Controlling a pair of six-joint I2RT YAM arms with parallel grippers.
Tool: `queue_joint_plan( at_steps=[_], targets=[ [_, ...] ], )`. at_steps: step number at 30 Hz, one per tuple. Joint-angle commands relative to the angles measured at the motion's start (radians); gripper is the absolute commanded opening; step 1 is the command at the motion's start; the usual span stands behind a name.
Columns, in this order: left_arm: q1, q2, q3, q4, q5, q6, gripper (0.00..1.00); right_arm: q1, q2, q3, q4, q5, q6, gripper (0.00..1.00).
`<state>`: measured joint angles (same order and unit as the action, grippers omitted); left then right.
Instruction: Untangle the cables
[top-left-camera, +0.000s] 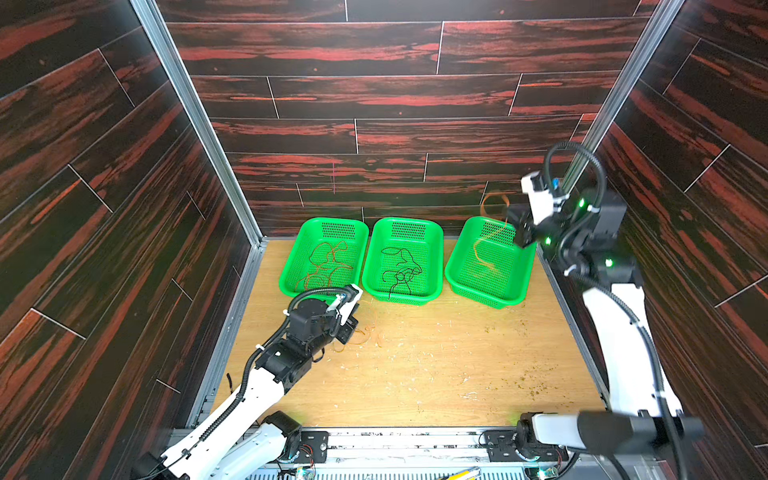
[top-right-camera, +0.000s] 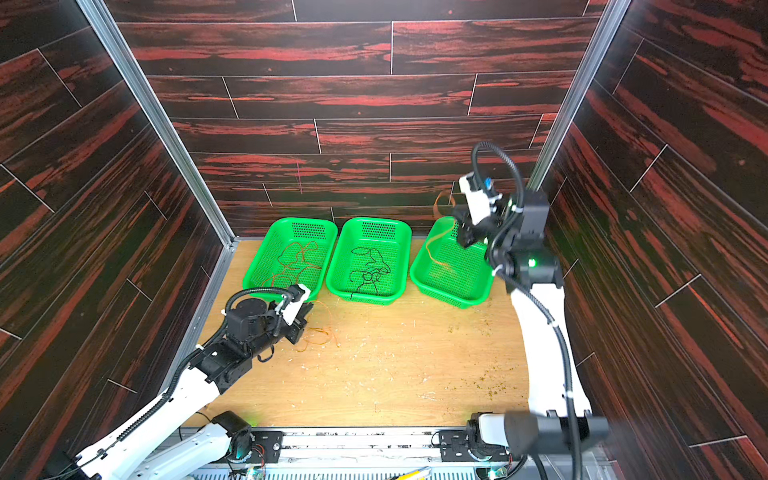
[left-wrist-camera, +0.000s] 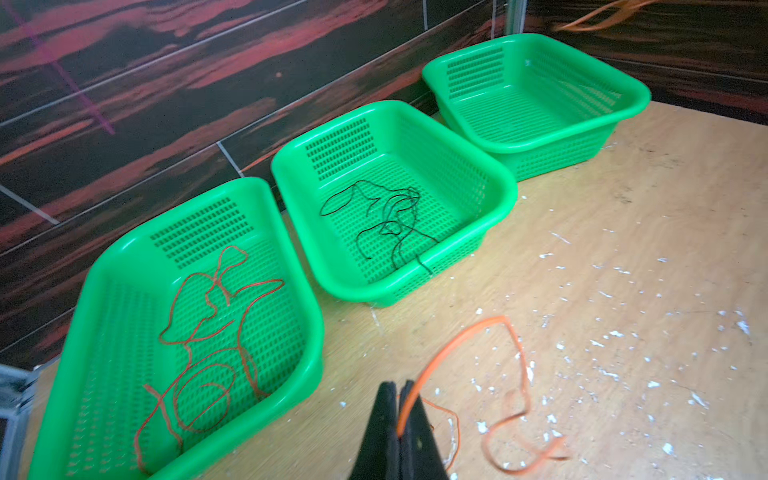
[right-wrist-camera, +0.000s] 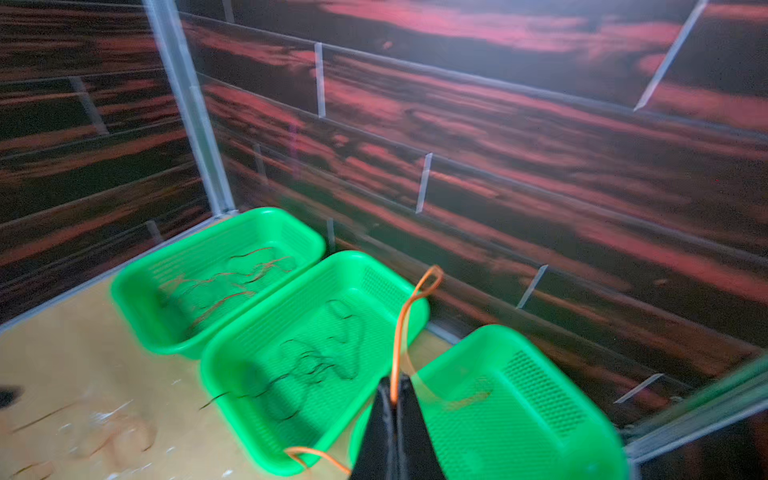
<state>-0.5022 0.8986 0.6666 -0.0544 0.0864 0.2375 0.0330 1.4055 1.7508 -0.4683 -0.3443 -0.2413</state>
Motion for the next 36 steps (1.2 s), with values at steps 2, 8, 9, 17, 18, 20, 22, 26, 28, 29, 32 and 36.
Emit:
queue_joint_plan(
  at_steps=[2, 8, 9, 17, 18, 20, 22, 26, 28, 29, 32, 36],
  targets=[
    [-0.017, 0.005, -0.016, 0.041, 0.013, -0.005, 0.00, -0.055, 0.116, 0.100, 0.007, 0.063, -0.032, 0.00],
    [-0.032, -0.010, -0.025, 0.034, 0.017, -0.009, 0.00, -0.099, 0.211, 0.096, 0.095, 0.104, -0.041, 0.00],
    [-0.033, -0.013, -0.023, 0.031, 0.019, -0.010, 0.00, -0.103, 0.230, 0.094, 0.098, 0.110, -0.043, 0.00],
    [-0.050, 0.000, 0.017, 0.004, 0.032, -0.002, 0.00, -0.121, 0.329, -0.092, 0.196, 0.159, -0.015, 0.00],
    [-0.051, 0.000, 0.021, 0.005, 0.034, 0.000, 0.00, -0.121, 0.330, -0.134, 0.220, 0.159, -0.010, 0.00],
    [-0.054, 0.003, 0.033, 0.000, 0.043, 0.004, 0.00, -0.121, 0.345, -0.193, 0.242, 0.172, 0.007, 0.09],
    [-0.057, 0.005, 0.044, -0.004, 0.050, 0.007, 0.00, -0.121, 0.363, -0.203, 0.210, 0.185, 0.021, 0.29],
    [-0.059, 0.005, 0.056, -0.007, 0.069, 0.012, 0.00, -0.121, 0.317, -0.246, 0.193, 0.174, 0.036, 0.48],
    [-0.062, 0.003, 0.057, -0.006, 0.076, 0.010, 0.00, -0.120, 0.262, -0.281, 0.201, 0.159, 0.045, 0.54],
    [-0.064, 0.002, 0.059, -0.005, 0.081, 0.010, 0.00, -0.121, 0.233, -0.293, 0.193, 0.145, 0.045, 0.55],
    [-0.070, -0.007, 0.060, 0.002, 0.092, 0.006, 0.00, -0.117, 0.149, -0.338, 0.170, 0.102, 0.048, 0.60],
    [-0.084, -0.009, 0.077, 0.004, 0.097, 0.010, 0.00, -0.046, 0.021, -0.424, 0.145, 0.021, 0.017, 0.60]
  ],
)
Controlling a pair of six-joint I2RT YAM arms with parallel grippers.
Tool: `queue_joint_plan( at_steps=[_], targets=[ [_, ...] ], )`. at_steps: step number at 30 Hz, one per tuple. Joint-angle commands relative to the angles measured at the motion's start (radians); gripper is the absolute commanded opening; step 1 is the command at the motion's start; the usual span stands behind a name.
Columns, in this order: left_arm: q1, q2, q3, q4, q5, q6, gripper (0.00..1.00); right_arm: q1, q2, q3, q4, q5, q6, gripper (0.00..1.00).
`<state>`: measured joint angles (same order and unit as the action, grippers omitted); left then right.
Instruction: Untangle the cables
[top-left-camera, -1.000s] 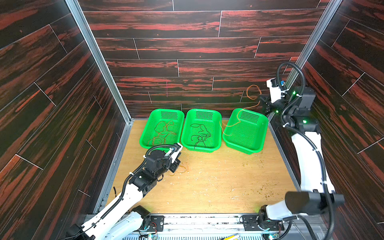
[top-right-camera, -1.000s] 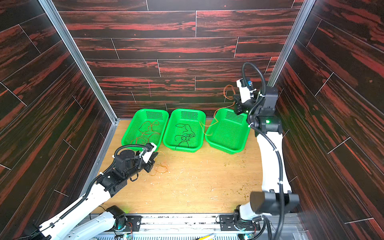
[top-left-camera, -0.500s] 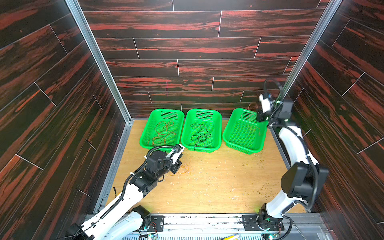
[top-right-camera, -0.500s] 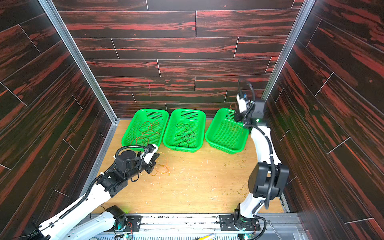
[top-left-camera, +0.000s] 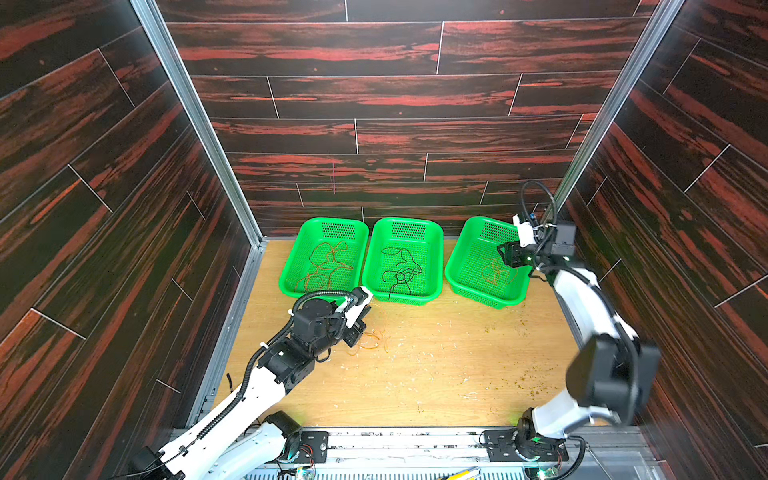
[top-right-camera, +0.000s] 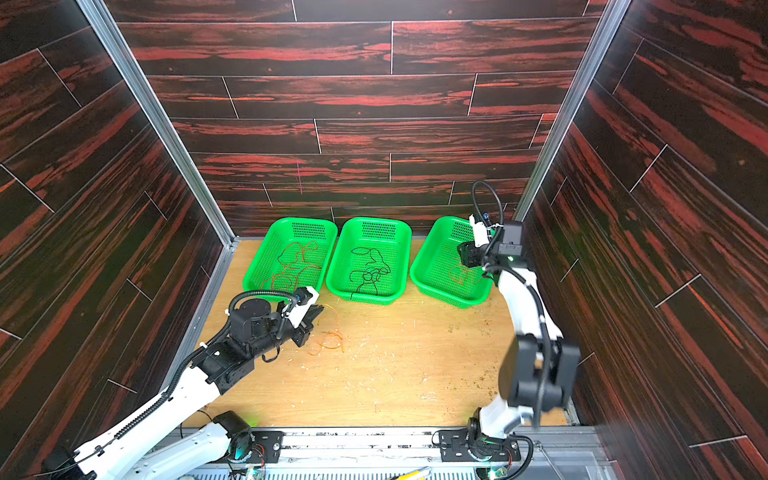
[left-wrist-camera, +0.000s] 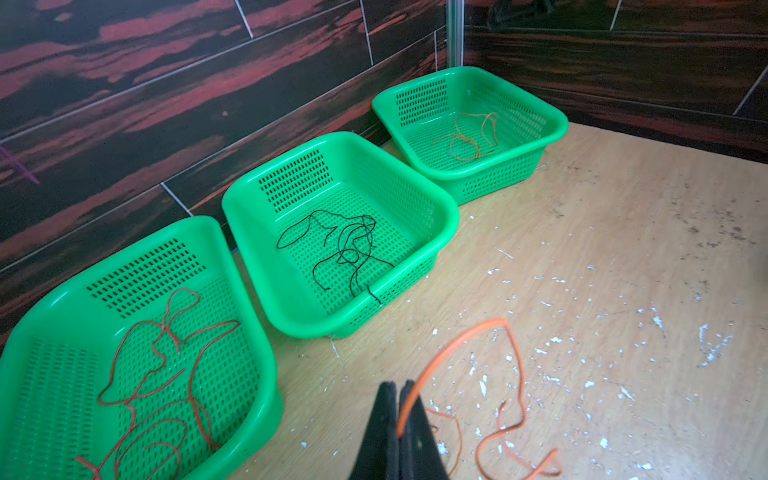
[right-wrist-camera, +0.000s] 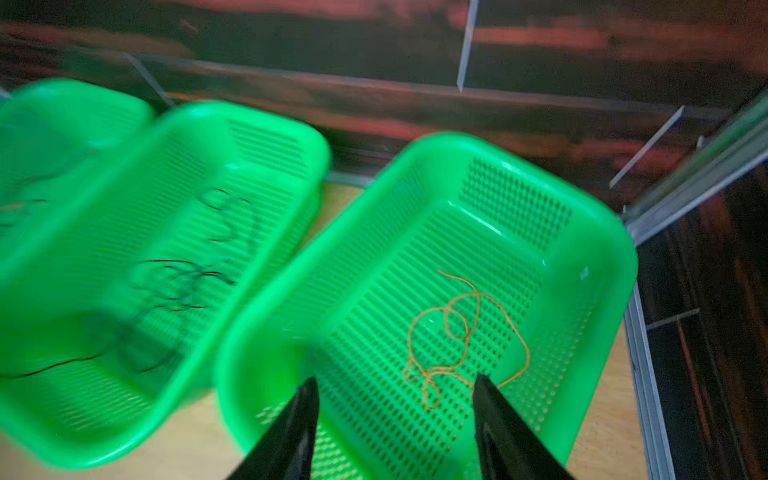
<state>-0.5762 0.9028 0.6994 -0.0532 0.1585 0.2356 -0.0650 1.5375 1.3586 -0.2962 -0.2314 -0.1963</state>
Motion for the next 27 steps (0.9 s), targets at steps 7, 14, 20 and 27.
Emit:
queue_joint_plan(
  at_steps=[7, 14, 20, 27],
  targets=[
    [-0.047, -0.009, 0.067, 0.022, 0.013, 0.019, 0.00, 0.311, -0.328, -0.226, 0.008, -0.333, 0.027, 0.54],
    [-0.093, 0.019, 0.086, 0.048, -0.018, 0.034, 0.00, 0.608, -0.408, -0.389, 0.219, -0.501, 0.112, 0.54],
    [-0.137, 0.044, 0.110, 0.053, -0.038, 0.059, 0.00, 0.698, -0.357, -0.459, 0.377, -0.530, 0.209, 0.54],
    [-0.179, 0.071, 0.143, 0.047, -0.071, 0.091, 0.00, 0.766, -0.248, -0.427, 0.388, -0.431, 0.227, 0.49]
  ],
)
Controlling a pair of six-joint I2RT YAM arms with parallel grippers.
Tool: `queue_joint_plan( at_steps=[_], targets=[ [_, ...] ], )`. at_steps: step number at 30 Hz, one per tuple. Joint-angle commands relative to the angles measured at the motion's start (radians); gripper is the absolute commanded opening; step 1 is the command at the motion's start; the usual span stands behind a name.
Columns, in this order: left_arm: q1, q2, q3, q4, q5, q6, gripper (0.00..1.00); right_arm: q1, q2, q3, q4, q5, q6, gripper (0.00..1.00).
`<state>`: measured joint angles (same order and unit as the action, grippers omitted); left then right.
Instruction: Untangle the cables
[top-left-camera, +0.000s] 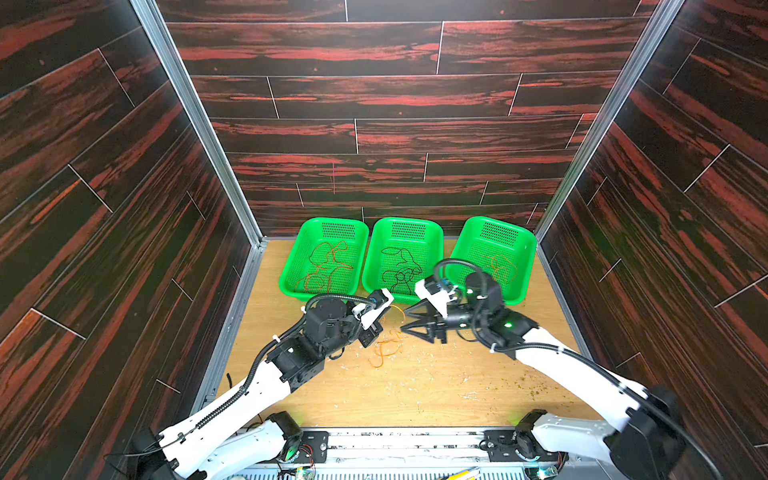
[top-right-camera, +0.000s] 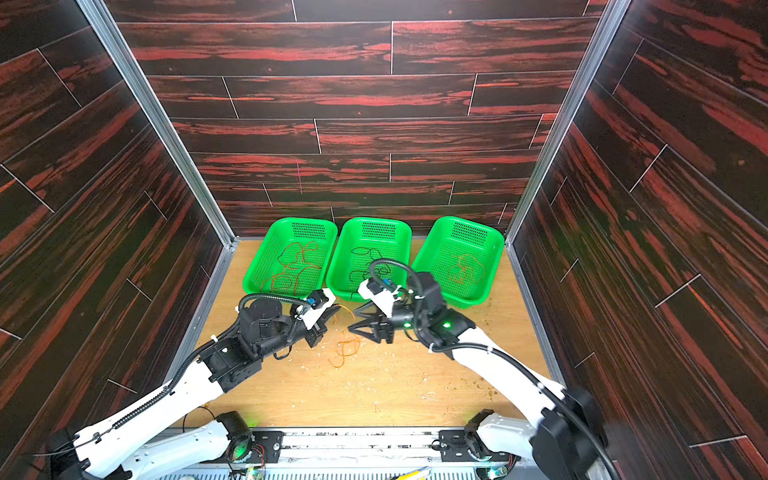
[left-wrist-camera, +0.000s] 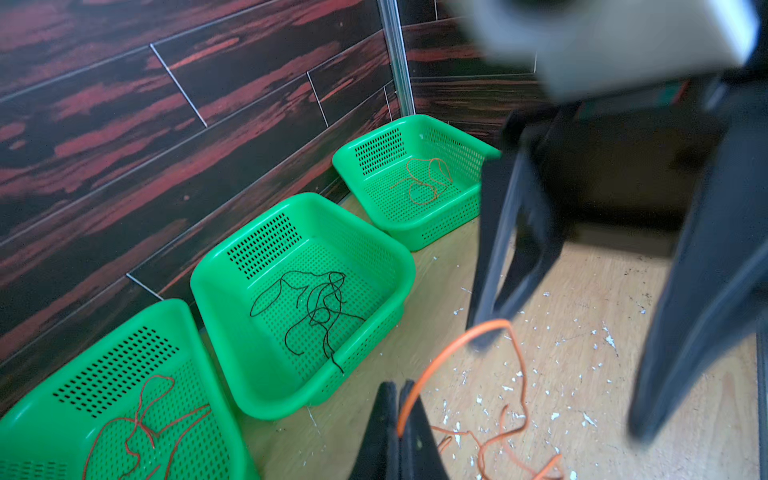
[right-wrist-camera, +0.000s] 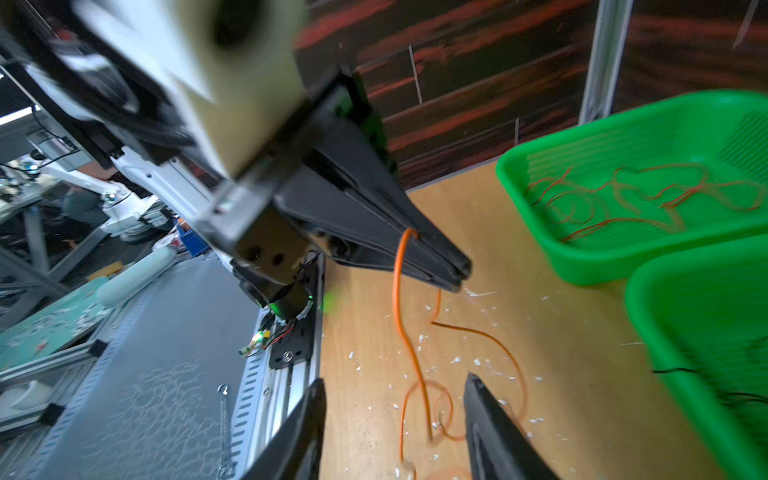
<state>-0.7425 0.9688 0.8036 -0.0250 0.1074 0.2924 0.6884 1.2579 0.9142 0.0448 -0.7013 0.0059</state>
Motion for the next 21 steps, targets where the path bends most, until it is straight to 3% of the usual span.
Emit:
queue_joint_plan(
  at_steps=[1, 6, 12, 21],
  targets=[
    [-0.018, 0.008, 0.043, 0.016, -0.023, 0.039, 0.00, 0.011, 0.038, 0.020, 0.043, 0.057, 0.026, 0.44],
    [-0.031, 0.008, 0.057, 0.005, -0.048, 0.055, 0.00, 0.012, 0.005, 0.020, 0.023, 0.152, 0.001, 0.00],
    [-0.033, -0.002, 0.061, 0.002, -0.053, 0.051, 0.00, 0.012, -0.092, 0.017, -0.021, 0.320, -0.041, 0.00],
    [-0.034, -0.022, 0.051, 0.005, -0.067, 0.051, 0.00, 0.007, -0.141, 0.162, -0.225, 0.636, -0.162, 0.00]
  ],
)
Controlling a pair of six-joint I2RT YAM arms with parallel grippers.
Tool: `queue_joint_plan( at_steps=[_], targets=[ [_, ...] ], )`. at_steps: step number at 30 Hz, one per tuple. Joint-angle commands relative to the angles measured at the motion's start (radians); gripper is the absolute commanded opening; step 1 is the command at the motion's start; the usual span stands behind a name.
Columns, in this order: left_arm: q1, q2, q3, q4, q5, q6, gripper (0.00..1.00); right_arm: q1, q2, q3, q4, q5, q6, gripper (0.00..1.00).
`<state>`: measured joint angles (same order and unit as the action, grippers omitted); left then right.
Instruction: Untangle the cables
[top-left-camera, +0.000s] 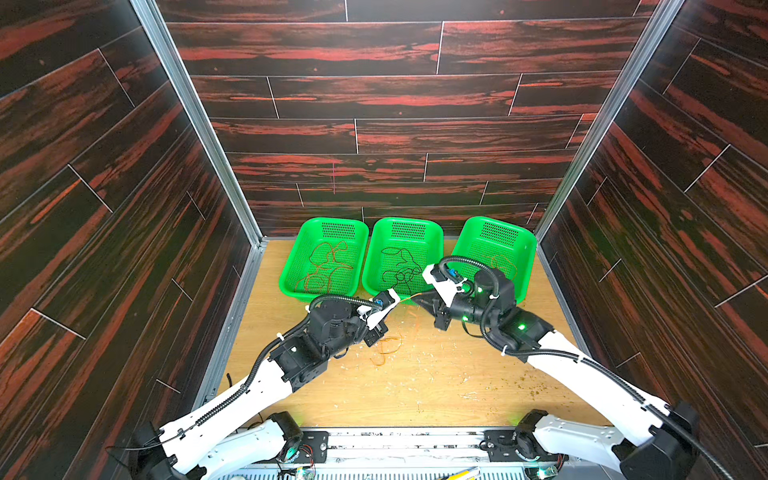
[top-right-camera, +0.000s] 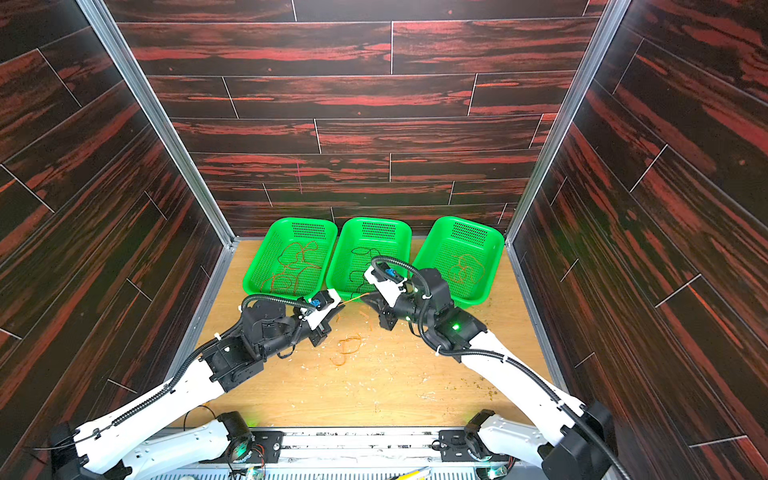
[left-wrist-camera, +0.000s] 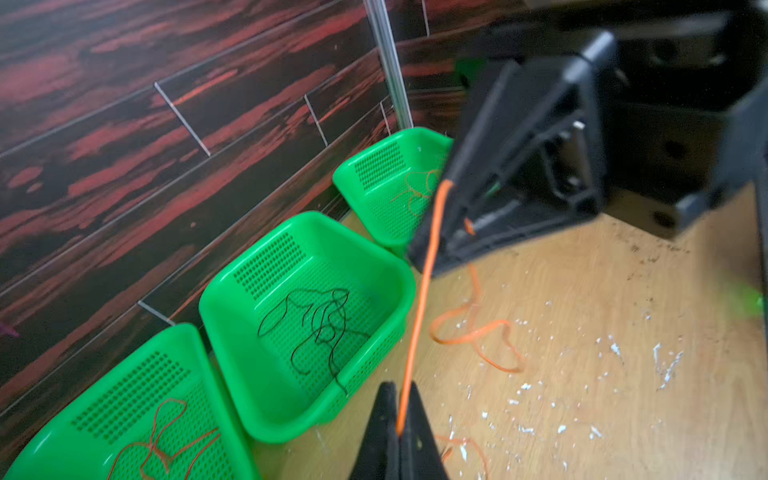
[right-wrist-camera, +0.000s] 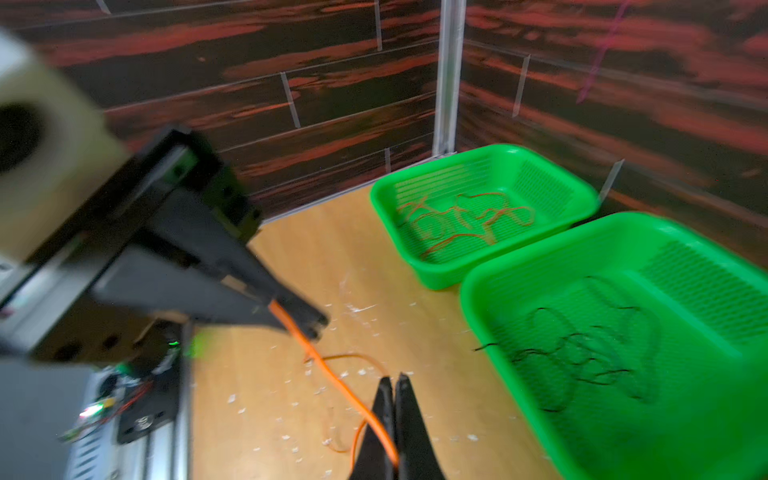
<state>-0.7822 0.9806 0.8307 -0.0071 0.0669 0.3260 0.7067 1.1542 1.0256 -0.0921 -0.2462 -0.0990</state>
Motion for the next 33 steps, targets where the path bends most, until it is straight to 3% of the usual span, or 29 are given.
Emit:
queue_joint_plan(
  at_steps=[1, 4, 7, 8, 10, 11, 13, 15, 20, 33],
  targets=[
    [0.006, -0.038, 0.022, -0.017, -0.031, 0.022, 0.00, -0.014, -0.040, 0.070, -0.113, 0.226, -0.068, 0.00],
    [0.006, -0.045, 0.014, -0.018, -0.031, 0.024, 0.00, -0.023, -0.054, 0.125, -0.156, 0.273, -0.109, 0.00],
    [0.006, -0.035, -0.008, 0.014, -0.012, 0.008, 0.00, -0.024, -0.046, 0.217, -0.216, 0.191, -0.166, 0.00],
    [0.006, -0.029, -0.019, 0.035, 0.003, 0.002, 0.06, -0.023, -0.034, 0.258, -0.247, 0.135, -0.188, 0.00],
    [0.006, -0.019, -0.045, 0.094, 0.024, -0.020, 0.34, -0.024, 0.000, 0.327, -0.311, 0.067, -0.208, 0.00],
    [0.006, -0.018, -0.060, 0.120, 0.028, -0.034, 0.44, -0.023, 0.024, 0.361, -0.349, 0.040, -0.229, 0.00],
    [0.006, -0.027, -0.098, 0.164, 0.023, -0.062, 0.59, -0.024, 0.072, 0.422, -0.420, 0.029, -0.254, 0.00],
    [0.007, -0.044, -0.137, 0.182, -0.020, -0.084, 0.67, -0.023, 0.104, 0.451, -0.454, 0.061, -0.267, 0.00],
    [0.006, -0.084, -0.261, 0.197, -0.110, -0.160, 0.71, -0.026, 0.142, 0.477, -0.466, 0.124, -0.287, 0.00],
    [0.006, 0.010, -0.479, 0.483, -0.090, -0.305, 0.77, -0.028, 0.182, 0.536, -0.457, 0.134, -0.283, 0.00]
  ],
)
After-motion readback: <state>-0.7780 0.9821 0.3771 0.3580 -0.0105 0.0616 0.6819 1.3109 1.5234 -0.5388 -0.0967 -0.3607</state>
